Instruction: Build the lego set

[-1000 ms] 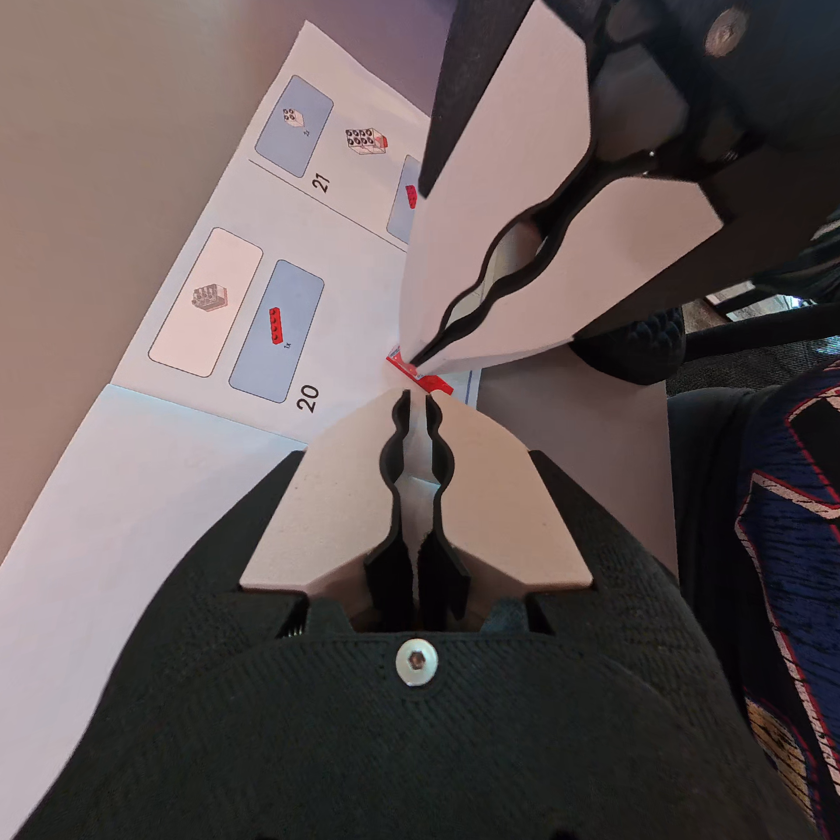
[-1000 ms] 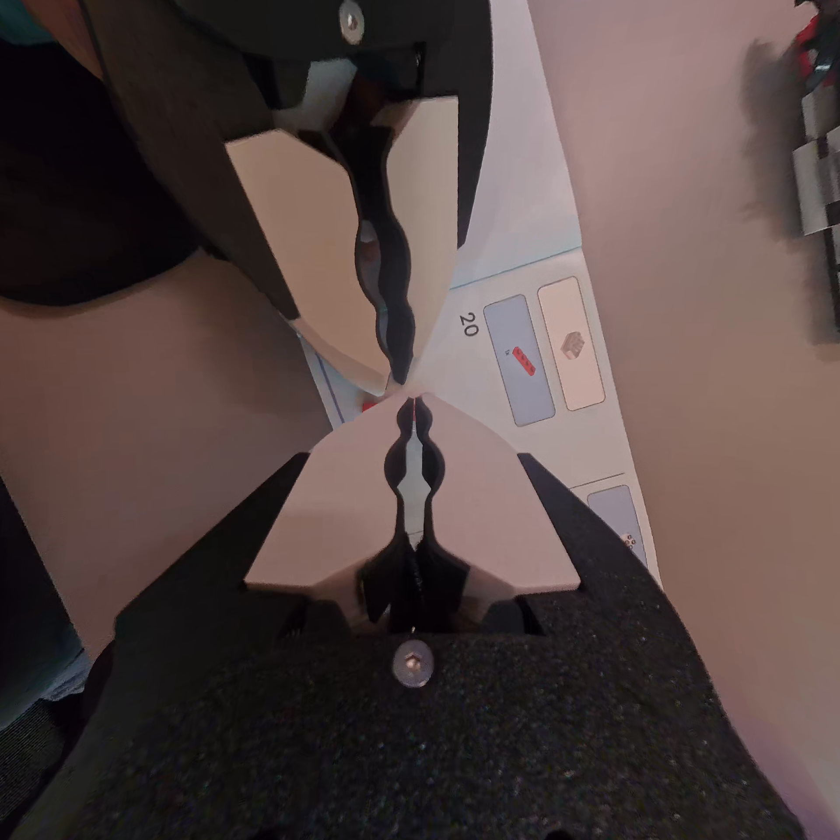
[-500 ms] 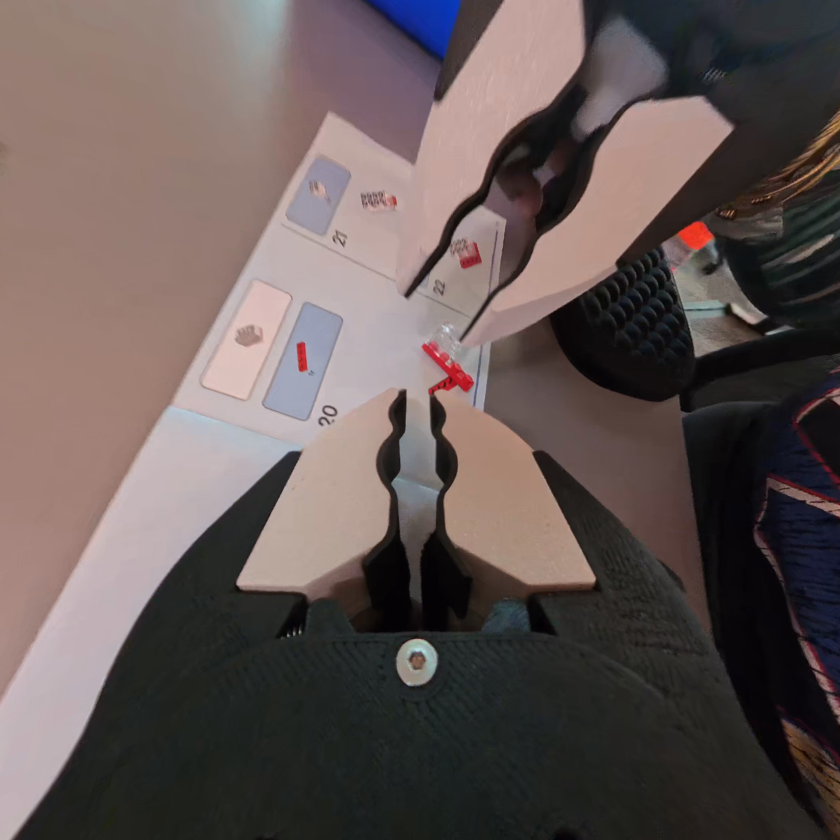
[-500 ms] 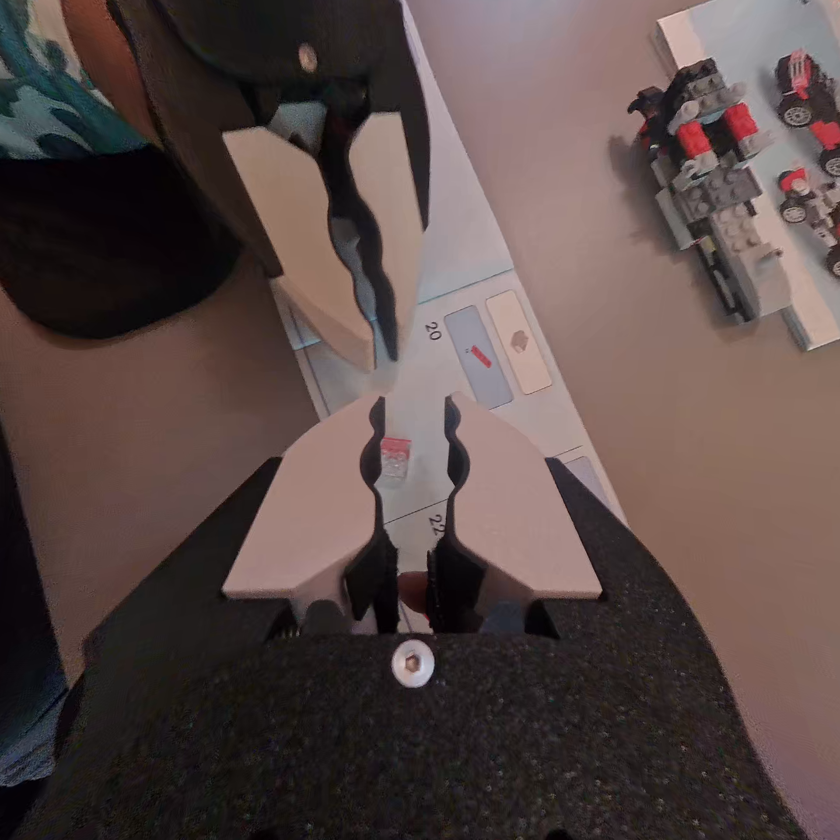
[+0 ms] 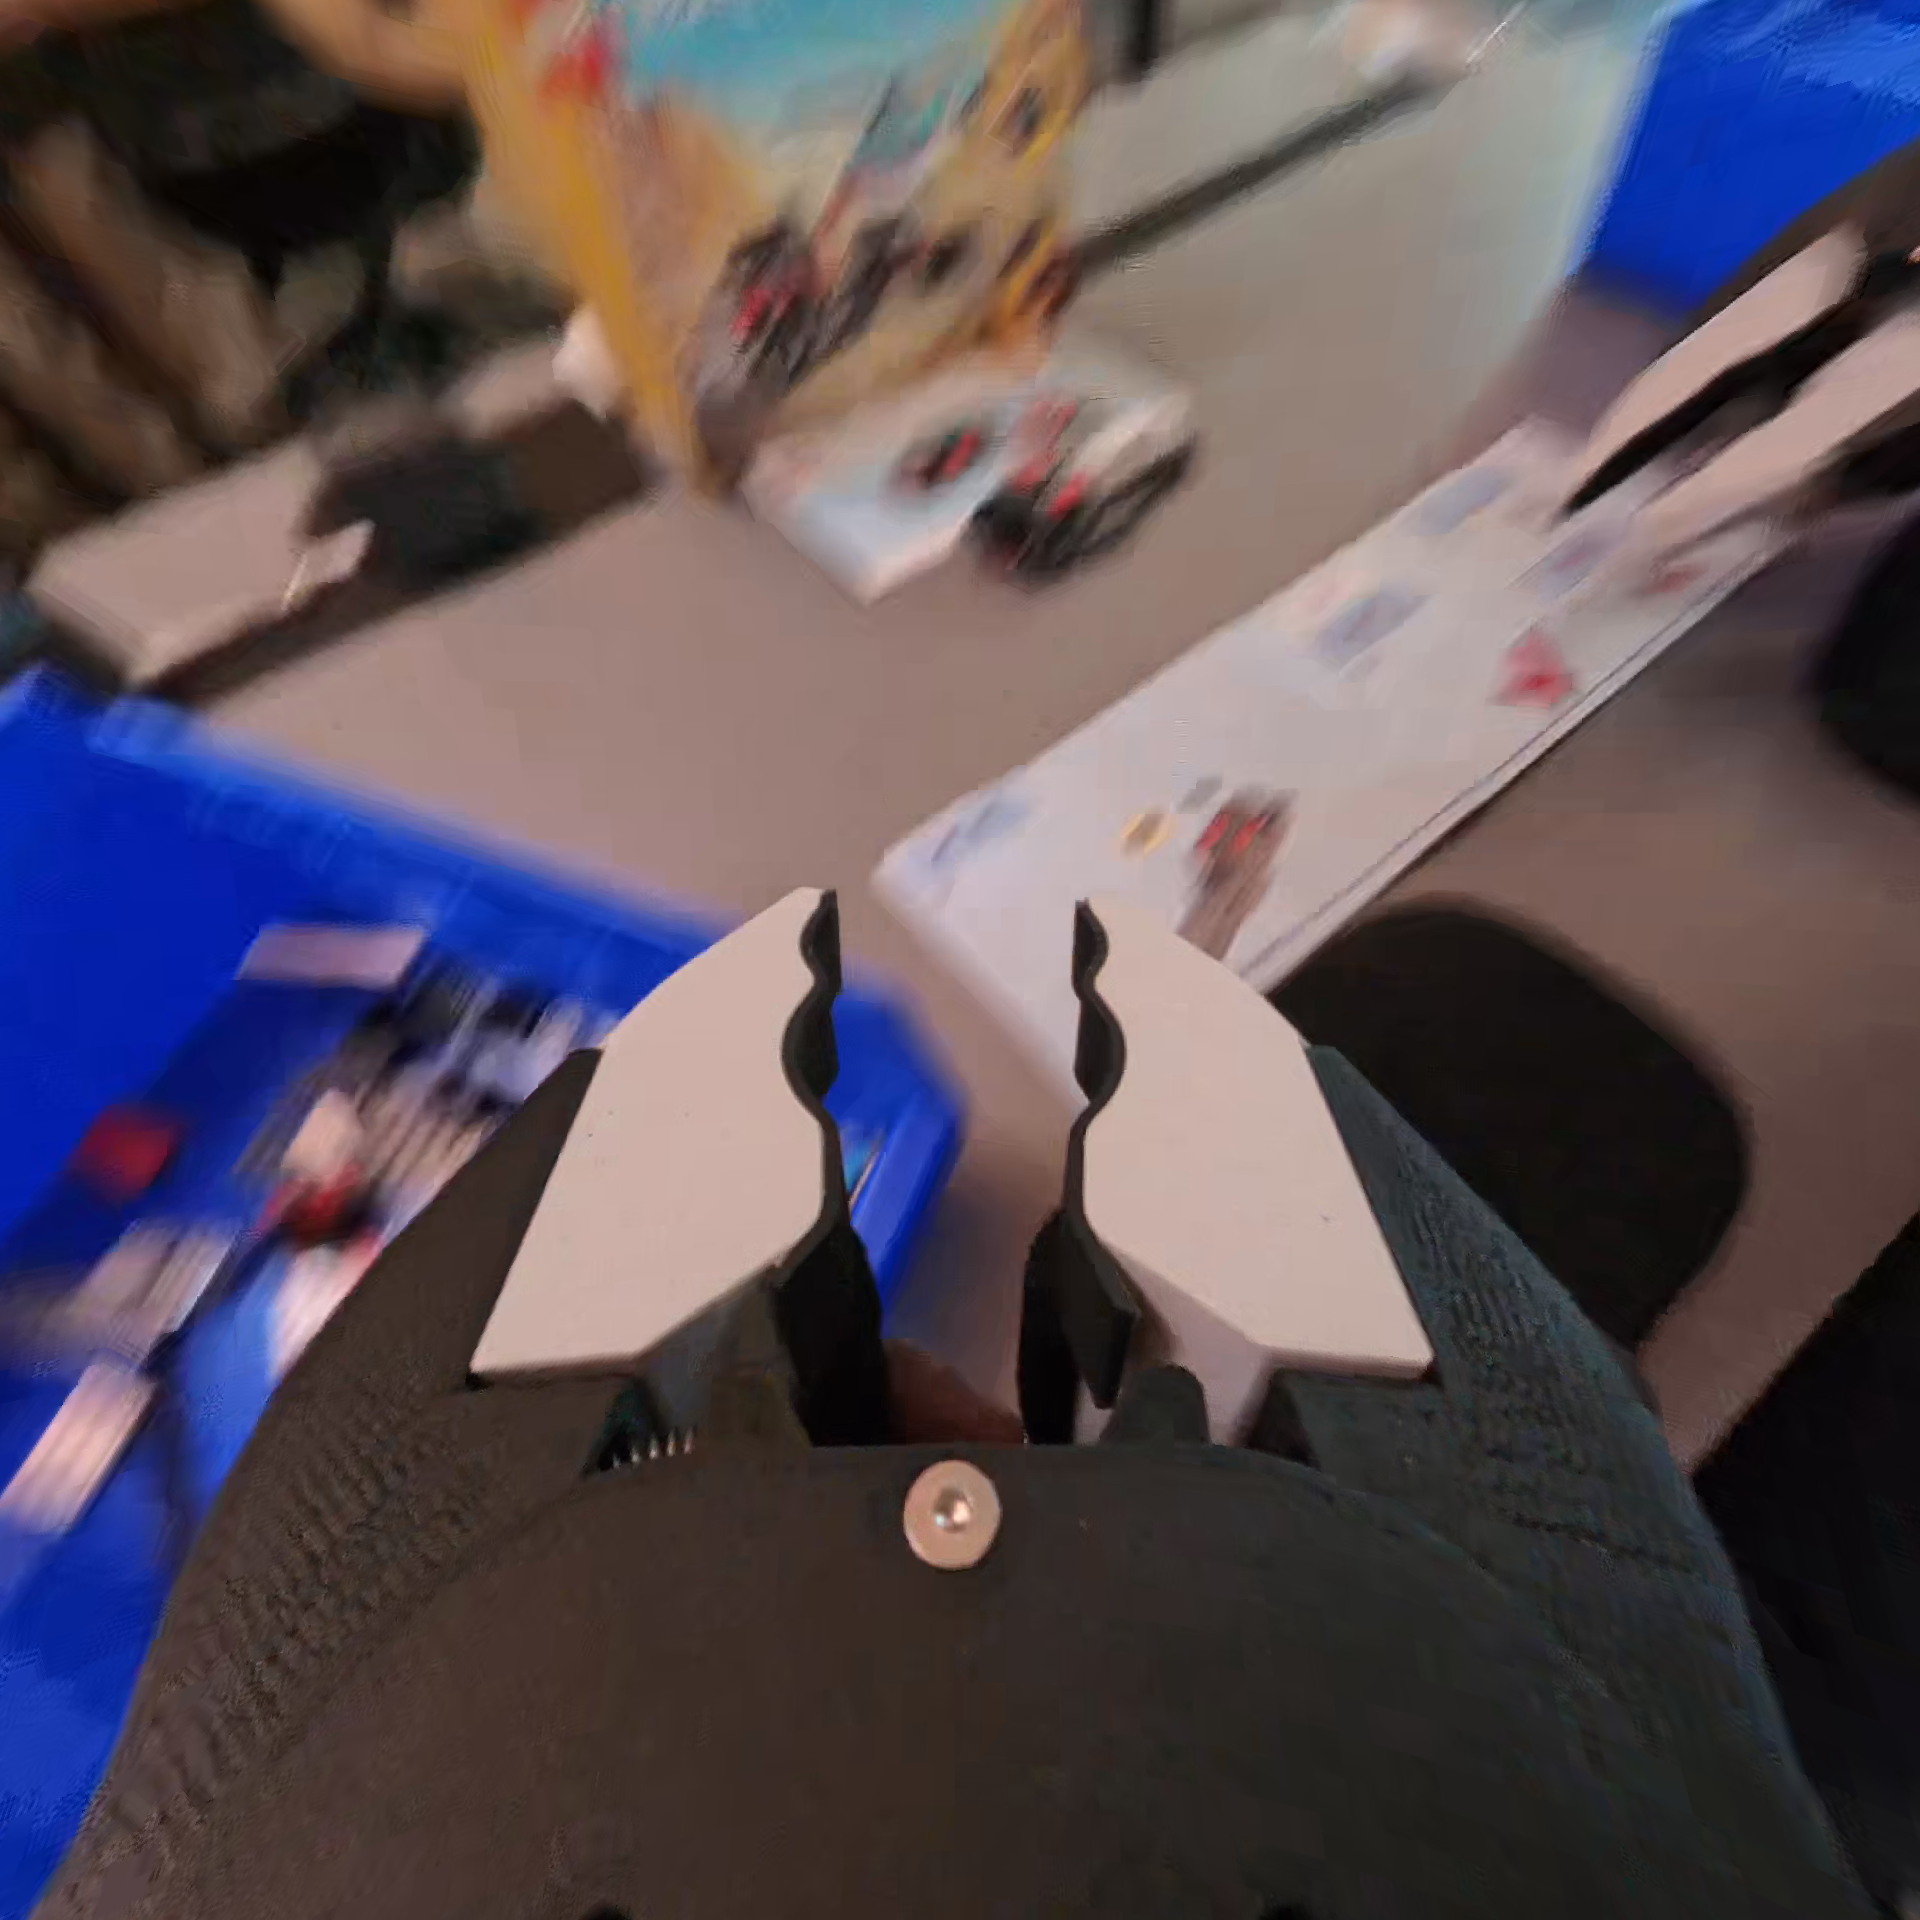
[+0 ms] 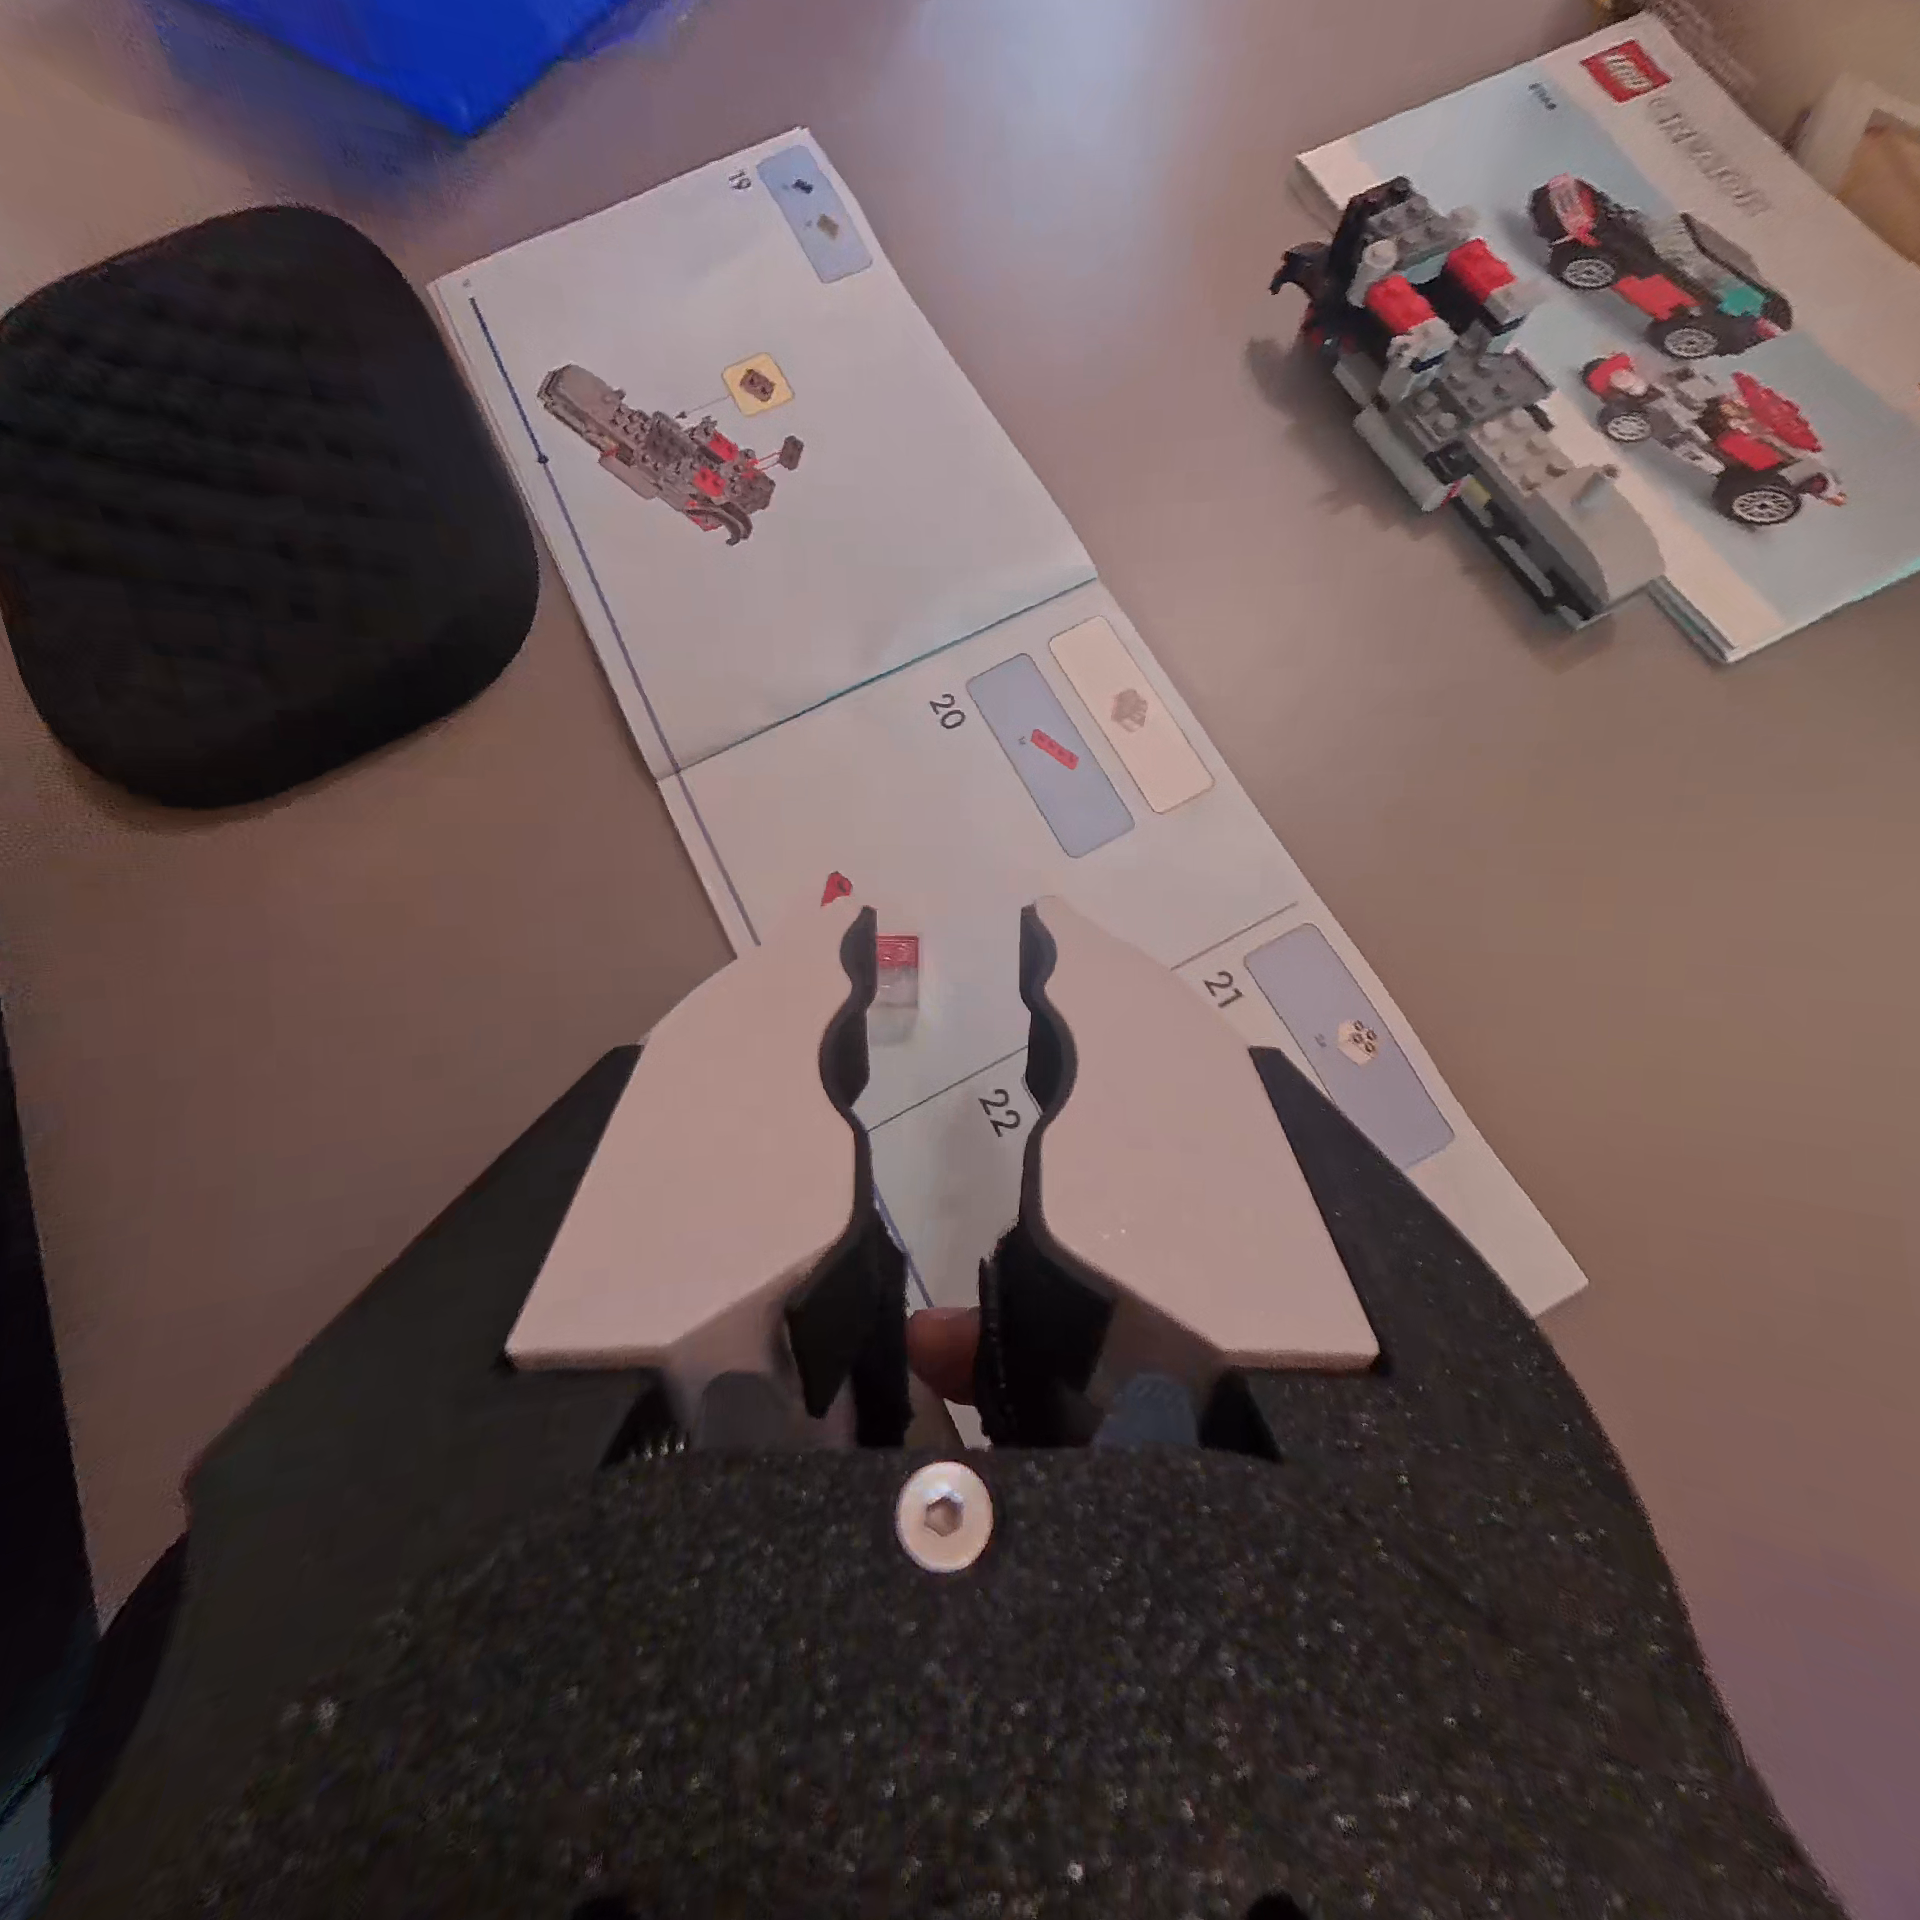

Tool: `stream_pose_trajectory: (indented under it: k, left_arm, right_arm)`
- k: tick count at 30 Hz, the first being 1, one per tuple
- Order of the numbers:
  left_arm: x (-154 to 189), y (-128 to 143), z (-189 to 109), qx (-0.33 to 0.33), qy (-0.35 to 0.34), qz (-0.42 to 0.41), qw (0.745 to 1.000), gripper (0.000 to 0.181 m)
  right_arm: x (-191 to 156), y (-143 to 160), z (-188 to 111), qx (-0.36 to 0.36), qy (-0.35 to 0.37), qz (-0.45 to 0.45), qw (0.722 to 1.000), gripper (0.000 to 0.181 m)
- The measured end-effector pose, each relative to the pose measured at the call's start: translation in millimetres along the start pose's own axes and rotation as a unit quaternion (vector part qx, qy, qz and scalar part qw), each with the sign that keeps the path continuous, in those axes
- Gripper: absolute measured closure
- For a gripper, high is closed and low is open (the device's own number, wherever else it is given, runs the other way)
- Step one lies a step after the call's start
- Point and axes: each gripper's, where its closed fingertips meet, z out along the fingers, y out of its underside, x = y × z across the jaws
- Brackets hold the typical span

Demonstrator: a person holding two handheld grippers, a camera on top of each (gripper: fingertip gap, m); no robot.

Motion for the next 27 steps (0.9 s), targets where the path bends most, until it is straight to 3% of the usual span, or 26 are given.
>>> stream_pose_trajectory:
  k: [3, 5, 9, 13, 20, 27]
  left_arm:
    - [-73, 63, -55, -0.145, -0.108, -0.041, 0.983, 0.148]
    - [-96, 89, -67, -0.207, -0.114, -0.055, 0.97, 0.153]
    - [-102, 115, -41, -0.28, -0.056, -0.05, 0.957, 0.158]
    - [-111, 147, -26, -0.38, -0.038, -0.044, 0.923, 0.16]
    - [-116, 157, -15, -0.409, -0.005, -0.041, 0.912, 0.163]
    - [-105, 156, -10, -0.412, 0.036, -0.047, 0.909, 0.156]
  right_arm:
    - [0, -1, -1, 0.017, -0.009, 0.014, 1.0, 0.157]
    - [0, -1, 0, 0.019, -0.009, 0.012, 1.0, 0.158]
    - [-3, -4, -1, 0.023, -0.007, 0.005, 1.0, 0.159]
    - [0, -4, -9, 0.026, 0.006, 0.005, 1.0, 0.16]
    - [6, 1, -12, 0.021, 0.012, 0.015, 1.0, 0.161]
    - [6, 2, -4, 0.012, 0.001, 0.013, 1.0, 0.162]
